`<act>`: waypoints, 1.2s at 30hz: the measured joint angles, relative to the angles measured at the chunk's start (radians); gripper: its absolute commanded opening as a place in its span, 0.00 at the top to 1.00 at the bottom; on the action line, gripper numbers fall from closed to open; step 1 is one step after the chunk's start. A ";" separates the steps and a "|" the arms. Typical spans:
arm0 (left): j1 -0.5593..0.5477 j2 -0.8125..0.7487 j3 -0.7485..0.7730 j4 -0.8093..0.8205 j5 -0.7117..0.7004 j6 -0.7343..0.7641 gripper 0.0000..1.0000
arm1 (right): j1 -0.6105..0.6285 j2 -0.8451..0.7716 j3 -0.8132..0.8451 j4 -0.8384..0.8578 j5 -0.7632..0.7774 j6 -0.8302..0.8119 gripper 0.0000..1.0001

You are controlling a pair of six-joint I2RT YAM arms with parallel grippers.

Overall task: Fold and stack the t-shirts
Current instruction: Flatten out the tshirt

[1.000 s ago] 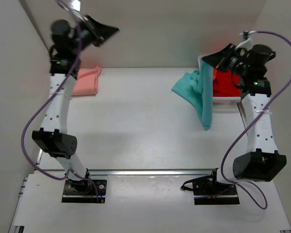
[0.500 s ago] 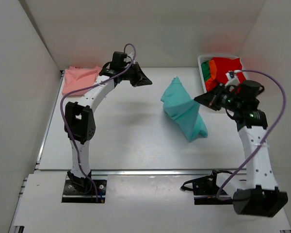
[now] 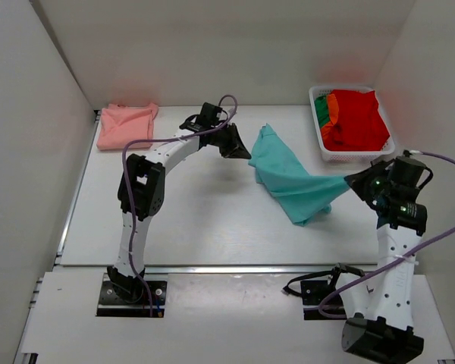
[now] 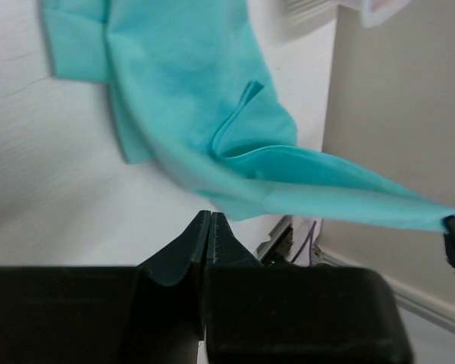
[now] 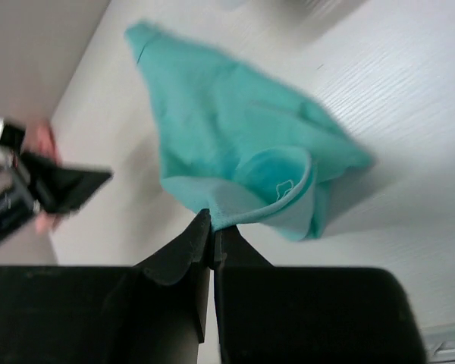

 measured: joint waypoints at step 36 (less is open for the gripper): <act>-0.156 0.278 0.199 -0.143 -0.202 0.036 0.46 | -0.135 0.003 -0.134 0.113 0.336 0.108 1.00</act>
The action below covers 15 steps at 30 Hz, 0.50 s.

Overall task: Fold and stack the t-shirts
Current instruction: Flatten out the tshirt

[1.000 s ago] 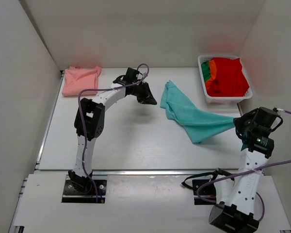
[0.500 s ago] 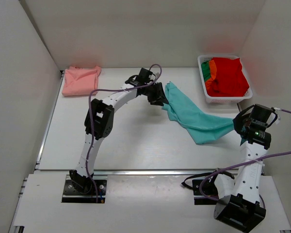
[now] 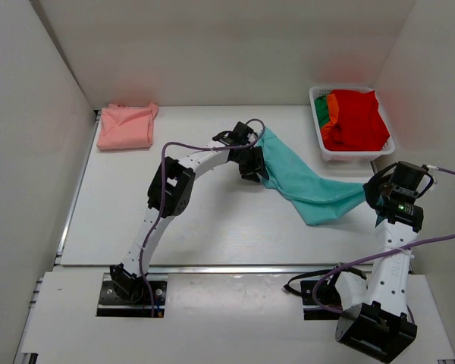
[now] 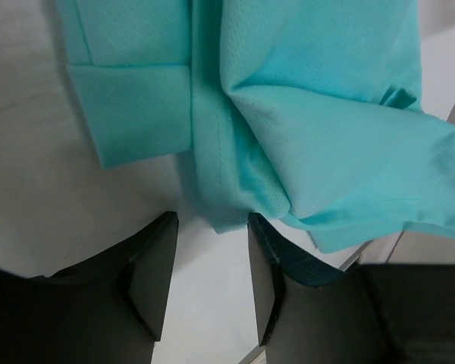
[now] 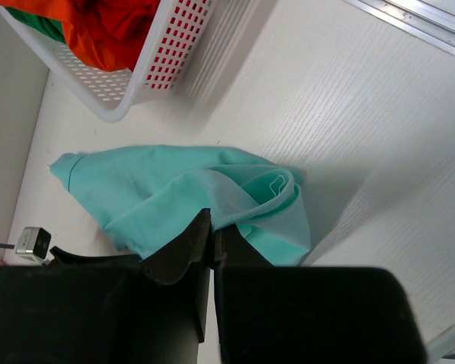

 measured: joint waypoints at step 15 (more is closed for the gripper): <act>-0.018 0.119 0.207 -0.018 -0.065 -0.039 1.00 | 0.000 0.005 -0.017 0.037 -0.071 -0.004 1.00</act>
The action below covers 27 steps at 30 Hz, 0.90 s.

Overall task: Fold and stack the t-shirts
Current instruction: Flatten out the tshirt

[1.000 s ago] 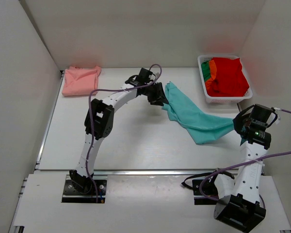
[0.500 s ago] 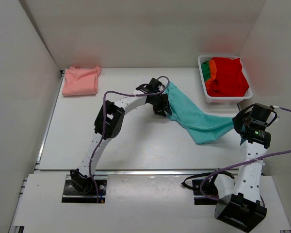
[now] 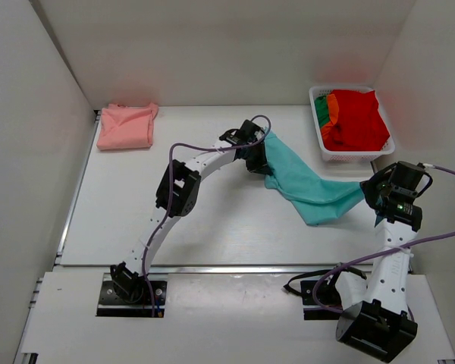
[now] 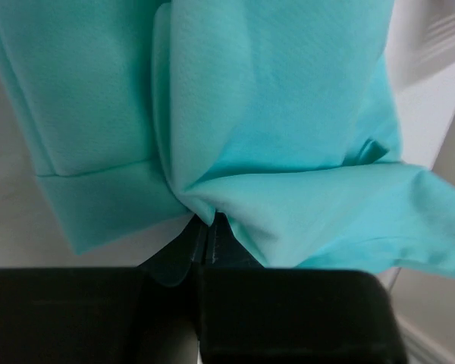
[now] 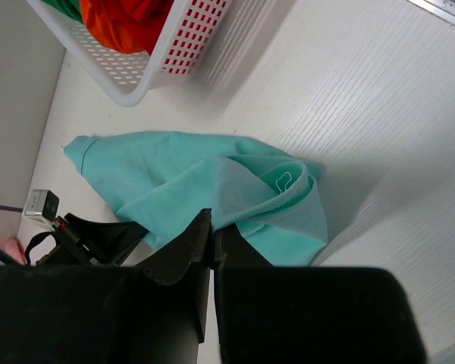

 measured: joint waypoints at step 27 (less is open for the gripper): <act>0.478 -1.078 0.103 0.028 -0.143 -0.024 1.00 | 0.256 0.272 0.695 0.210 -0.466 -0.154 1.00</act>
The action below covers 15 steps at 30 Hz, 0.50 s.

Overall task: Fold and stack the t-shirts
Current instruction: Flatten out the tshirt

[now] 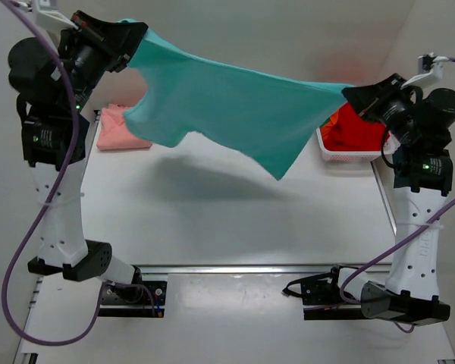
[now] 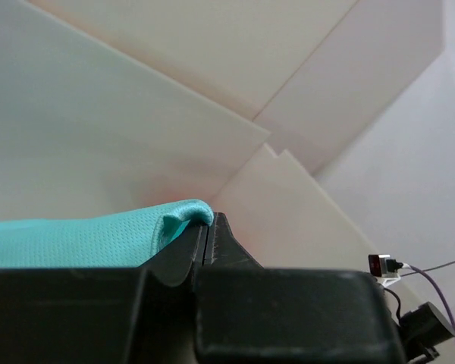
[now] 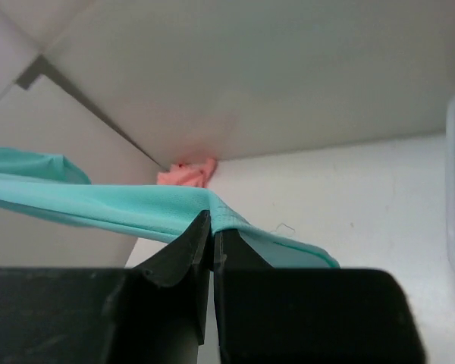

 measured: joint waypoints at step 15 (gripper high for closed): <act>0.023 -0.002 -0.166 0.033 0.050 -0.060 1.00 | 0.000 0.076 0.097 0.146 -0.147 0.068 1.00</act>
